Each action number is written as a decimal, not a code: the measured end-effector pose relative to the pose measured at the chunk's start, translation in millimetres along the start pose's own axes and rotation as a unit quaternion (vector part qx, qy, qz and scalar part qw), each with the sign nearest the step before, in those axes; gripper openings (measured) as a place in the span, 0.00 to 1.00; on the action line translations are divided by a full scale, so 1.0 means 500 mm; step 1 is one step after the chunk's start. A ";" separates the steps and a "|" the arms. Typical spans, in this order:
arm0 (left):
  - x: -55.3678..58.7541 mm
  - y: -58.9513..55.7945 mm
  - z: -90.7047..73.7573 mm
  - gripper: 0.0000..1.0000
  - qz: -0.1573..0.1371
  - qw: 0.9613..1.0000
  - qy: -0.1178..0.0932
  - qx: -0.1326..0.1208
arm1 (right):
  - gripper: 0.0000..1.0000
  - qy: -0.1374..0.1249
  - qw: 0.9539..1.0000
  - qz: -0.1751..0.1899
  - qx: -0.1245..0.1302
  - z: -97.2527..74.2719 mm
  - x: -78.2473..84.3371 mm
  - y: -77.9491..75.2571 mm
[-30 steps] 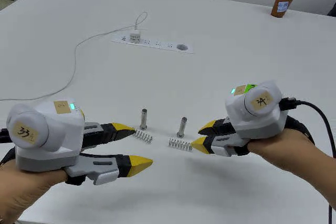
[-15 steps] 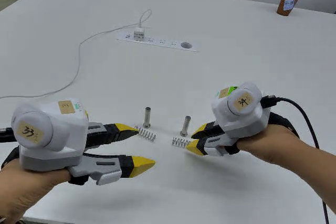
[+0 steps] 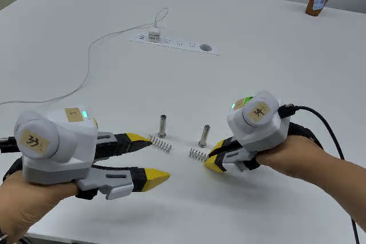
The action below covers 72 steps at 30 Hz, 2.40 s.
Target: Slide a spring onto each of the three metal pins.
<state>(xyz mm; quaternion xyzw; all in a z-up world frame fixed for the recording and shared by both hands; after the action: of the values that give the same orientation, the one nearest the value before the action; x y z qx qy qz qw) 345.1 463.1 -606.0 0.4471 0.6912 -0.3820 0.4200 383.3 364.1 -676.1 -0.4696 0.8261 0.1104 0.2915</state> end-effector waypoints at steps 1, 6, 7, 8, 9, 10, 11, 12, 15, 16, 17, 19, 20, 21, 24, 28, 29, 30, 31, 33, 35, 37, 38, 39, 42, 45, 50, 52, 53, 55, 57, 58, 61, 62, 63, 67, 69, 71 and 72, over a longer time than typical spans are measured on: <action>0.000 0.000 0.000 0.45 0.000 1.000 0.000 0.000 | 0.12 0.001 1.000 0.001 0.000 0.000 0.000 0.001; 0.002 -0.004 0.004 0.44 0.003 1.000 0.003 0.004 | 0.12 0.012 1.000 0.005 -0.006 -0.005 0.006 0.013; 0.003 -0.005 0.005 0.44 0.003 1.000 0.004 0.006 | 0.11 0.014 1.000 0.004 -0.006 -0.007 0.007 0.015; 0.003 -0.007 0.007 0.44 0.004 1.000 0.005 0.008 | 0.11 0.018 1.000 0.004 -0.008 -0.009 0.010 0.019; 0.004 -0.009 0.008 0.44 0.005 1.000 0.006 0.010 | 0.11 0.018 1.000 0.003 -0.009 -0.012 0.011 0.022; 0.005 -0.010 0.012 0.44 0.007 1.000 0.008 0.012 | 0.11 0.020 1.000 0.002 -0.011 -0.016 0.011 0.026; 0.005 -0.012 0.014 0.44 0.008 1.000 0.009 0.014 | 0.11 0.020 1.000 0.000 -0.012 -0.019 0.012 0.029; 0.005 -0.013 0.017 0.44 0.010 1.000 0.011 0.016 | 0.11 0.021 1.000 -0.002 -0.013 -0.023 0.011 0.032; 0.005 -0.020 0.028 0.44 0.021 0.999 0.019 0.026 | 0.11 0.018 1.000 -0.013 -0.018 -0.040 0.005 0.042; 0.005 -0.022 0.031 0.44 0.025 0.999 0.022 0.029 | 0.11 0.016 1.000 -0.017 -0.019 -0.045 0.002 0.045; 0.006 -0.024 0.034 0.44 0.030 0.999 0.027 0.032 | 0.11 0.016 0.999 -0.020 -0.021 -0.050 -0.001 0.049; 0.008 -0.027 0.040 0.44 0.042 0.998 0.035 0.039 | 0.11 0.011 0.999 -0.031 -0.027 -0.062 -0.010 0.057; 0.008 -0.030 0.043 0.44 0.048 0.997 0.038 0.043 | 0.11 0.008 0.999 -0.040 -0.033 -0.070 -0.017 0.066; 0.007 -0.032 0.046 0.44 0.053 0.997 0.040 0.047 | 0.11 0.005 0.998 -0.048 -0.038 -0.076 -0.022 0.073; 0.007 -0.038 0.054 0.44 0.066 0.995 0.047 0.056 | 0.11 -0.001 0.995 -0.078 -0.056 -0.091 -0.036 0.097; 0.006 -0.046 0.062 0.42 0.080 0.993 0.052 0.067 | 0.11 -0.006 0.993 -0.099 -0.069 -0.104 -0.050 0.119; 0.006 -0.047 0.063 0.42 0.081 0.993 0.052 0.070 | 0.11 -0.007 0.992 -0.104 -0.072 -0.106 -0.053 0.123; 0.006 -0.049 0.064 0.41 0.084 0.992 0.053 0.072 | 0.11 -0.008 0.991 -0.109 -0.075 -0.108 -0.055 0.128; 0.006 -0.050 0.064 0.41 0.087 0.992 0.054 0.074 | 0.11 -0.009 0.991 -0.112 -0.078 -0.109 -0.057 0.131; 0.006 -0.054 0.065 0.39 0.093 0.991 0.054 0.079 | 0.11 -0.008 0.989 -0.122 -0.083 -0.111 -0.059 0.138; 0.006 -0.058 0.065 0.36 0.099 0.990 0.054 0.084 | 0.11 -0.005 0.987 -0.132 -0.088 -0.112 -0.058 0.144; 0.007 -0.060 0.065 0.33 0.102 0.989 0.055 0.087 | 0.11 -0.003 0.986 -0.139 -0.091 -0.113 -0.058 0.147; 0.008 -0.062 0.065 0.31 0.103 0.989 0.055 0.089 | 0.11 -0.004 0.985 -0.146 -0.093 -0.114 -0.059 0.151; 0.008 -0.063 0.065 0.30 0.104 0.989 0.056 0.091 | 0.11 -0.004 0.984 -0.149 -0.094 -0.115 -0.060 0.153; 0.009 -0.068 0.065 0.27 0.108 0.988 0.055 0.097 | 0.11 -0.004 0.982 -0.160 -0.100 -0.117 -0.062 0.160; 0.009 -0.074 0.065 0.22 0.111 0.987 0.054 0.105 | 0.11 -0.003 0.980 -0.169 -0.102 -0.116 -0.061 0.162; 0.013 -0.086 0.067 0.13 0.114 0.985 0.057 0.117 | 0.11 -0.007 0.979 -0.175 -0.102 -0.119 -0.064 0.161; 0.012 -0.087 0.068 0.12 0.115 0.985 0.055 0.117 | 0.11 -0.007 0.979 -0.179 -0.102 -0.119 -0.062 0.161; 0.012 -0.088 0.068 0.12 0.116 0.985 0.055 0.118 | 0.11 -0.007 0.978 -0.181 -0.101 -0.120 -0.062 0.161; 0.011 -0.089 0.069 0.12 0.115 0.985 0.053 0.120 | 0.11 -0.008 0.978 -0.183 -0.100 -0.120 -0.061 0.160; 0.010 -0.089 0.069 0.11 0.117 0.984 0.052 0.121 | 0.12 -0.008 0.978 -0.184 -0.099 -0.121 -0.061 0.160; 0.009 -0.090 0.069 0.11 0.117 0.984 0.051 0.122 | 0.12 -0.008 0.978 -0.183 -0.098 -0.121 -0.061 0.160; 0.010 -0.090 0.068 0.11 0.117 0.984 0.051 0.124 | 0.12 -0.009 0.979 -0.180 -0.098 -0.121 -0.061 0.161; 0.010 -0.091 0.067 0.10 0.116 0.984 0.049 0.125 | 0.12 -0.010 0.979 -0.180 -0.098 -0.120 -0.062 0.160; 0.010 -0.092 0.067 0.10 0.114 0.984 0.049 0.126 | 0.12 -0.009 0.979 -0.177 -0.099 -0.119 -0.060 0.161; 0.006 -0.096 0.066 0.10 0.113 0.984 0.043 0.129 | 0.14 -0.007 0.980 -0.170 -0.102 -0.115 -0.057 0.162; -0.001 -0.097 0.065 0.10 0.111 0.985 0.037 0.128 | 0.15 -0.004 0.980 -0.168 -0.102 -0.112 -0.052 0.162; -0.003 -0.098 0.065 0.10 0.111 0.985 0.036 0.128 | 0.15 -0.003 0.981 -0.166 -0.102 -0.111 -0.050 0.162; -0.004 -0.098 0.065 0.10 0.112 0.985 0.036 0.129 | 0.15 -0.003 0.981 -0.165 -0.101 -0.111 -0.049 0.161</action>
<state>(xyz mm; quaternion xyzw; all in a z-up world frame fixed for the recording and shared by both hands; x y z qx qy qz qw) 307.2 417.9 -608.4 0.5853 0.5967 -0.4019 0.3740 304.1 399.5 -624.3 -0.6259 0.7213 0.1452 0.2587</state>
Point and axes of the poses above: the centre of the closed fingertips' face, and the gripper's own axes: z roughly forward along the fingers, y roughly to its left, x roughly out of its underside, the point moved 1 cm from there along -z, roughly backward along the fingers, and after that the axes turned 6 degrees about x, right-handed, at the moved point
